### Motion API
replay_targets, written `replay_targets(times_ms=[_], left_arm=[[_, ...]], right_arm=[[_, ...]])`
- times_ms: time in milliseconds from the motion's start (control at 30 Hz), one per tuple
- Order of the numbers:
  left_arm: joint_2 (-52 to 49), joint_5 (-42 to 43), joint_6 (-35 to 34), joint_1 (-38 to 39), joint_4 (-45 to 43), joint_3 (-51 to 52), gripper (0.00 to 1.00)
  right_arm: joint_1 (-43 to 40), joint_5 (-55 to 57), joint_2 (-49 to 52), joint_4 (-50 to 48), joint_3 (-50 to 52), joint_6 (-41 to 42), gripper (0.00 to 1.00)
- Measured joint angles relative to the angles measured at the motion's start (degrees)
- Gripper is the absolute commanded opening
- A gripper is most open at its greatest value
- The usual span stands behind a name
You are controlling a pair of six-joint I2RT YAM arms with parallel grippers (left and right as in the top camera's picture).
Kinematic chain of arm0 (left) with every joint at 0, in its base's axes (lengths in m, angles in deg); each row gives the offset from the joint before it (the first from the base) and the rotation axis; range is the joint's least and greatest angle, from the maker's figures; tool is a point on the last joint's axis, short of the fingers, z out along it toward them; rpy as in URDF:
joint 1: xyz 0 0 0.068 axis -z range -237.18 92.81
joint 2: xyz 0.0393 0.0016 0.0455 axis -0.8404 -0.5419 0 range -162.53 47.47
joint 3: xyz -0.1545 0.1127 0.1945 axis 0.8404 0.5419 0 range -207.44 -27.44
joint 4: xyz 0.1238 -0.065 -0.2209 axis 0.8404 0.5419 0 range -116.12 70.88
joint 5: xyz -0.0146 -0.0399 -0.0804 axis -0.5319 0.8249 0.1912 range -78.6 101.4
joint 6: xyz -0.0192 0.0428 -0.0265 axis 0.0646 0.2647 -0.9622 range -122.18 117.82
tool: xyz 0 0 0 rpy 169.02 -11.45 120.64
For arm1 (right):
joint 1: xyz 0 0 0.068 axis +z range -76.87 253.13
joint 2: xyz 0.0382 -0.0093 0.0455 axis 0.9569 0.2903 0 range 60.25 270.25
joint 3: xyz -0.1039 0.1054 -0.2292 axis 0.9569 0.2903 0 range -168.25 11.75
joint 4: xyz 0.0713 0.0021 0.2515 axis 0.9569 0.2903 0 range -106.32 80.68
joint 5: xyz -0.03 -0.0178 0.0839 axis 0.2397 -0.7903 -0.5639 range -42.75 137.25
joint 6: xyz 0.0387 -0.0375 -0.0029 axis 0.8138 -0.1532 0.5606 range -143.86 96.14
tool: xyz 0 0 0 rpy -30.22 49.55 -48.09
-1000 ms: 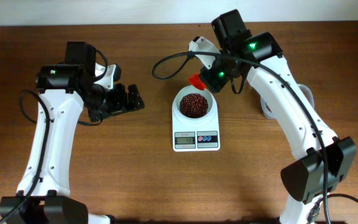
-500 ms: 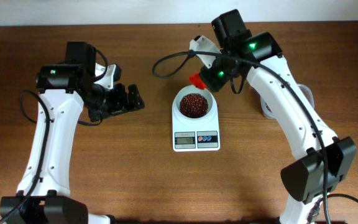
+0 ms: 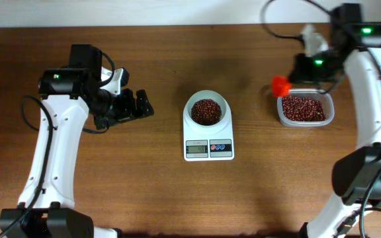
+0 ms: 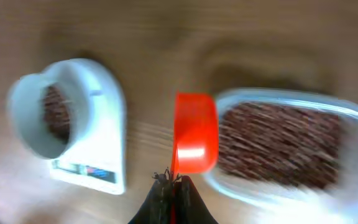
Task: Scoop item into bowl and weigh 50g on scale
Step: 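Move the scoop with the right gripper back into the bean tub, then scoop a small amount of beans and lift toward the bowl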
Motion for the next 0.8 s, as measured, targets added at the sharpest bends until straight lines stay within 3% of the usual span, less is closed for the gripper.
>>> replay_targets(times_ms=[233, 533, 633, 800], left_arm=[[0.0, 0.0, 0.0, 0.0, 0.0, 0.0, 0.99], [0.0, 0.0, 0.0, 0.0, 0.0, 0.0, 0.99], [0.0, 0.0, 0.0, 0.0, 0.0, 0.0, 0.99], [0.0, 0.0, 0.0, 0.0, 0.0, 0.0, 0.99]], right_arm=[[-4.2, 9.6, 0.1, -1.9, 3.9, 2.8, 0.04], [-4.2, 8.6, 1.8, -13.1, 16.3, 2.9, 0.04], [-4.2, 10.6, 1.8, -11.0, 16.0, 2.8, 0.04], [-4.2, 14.7, 1.9, -3.5, 6.9, 2.8, 0.04]])
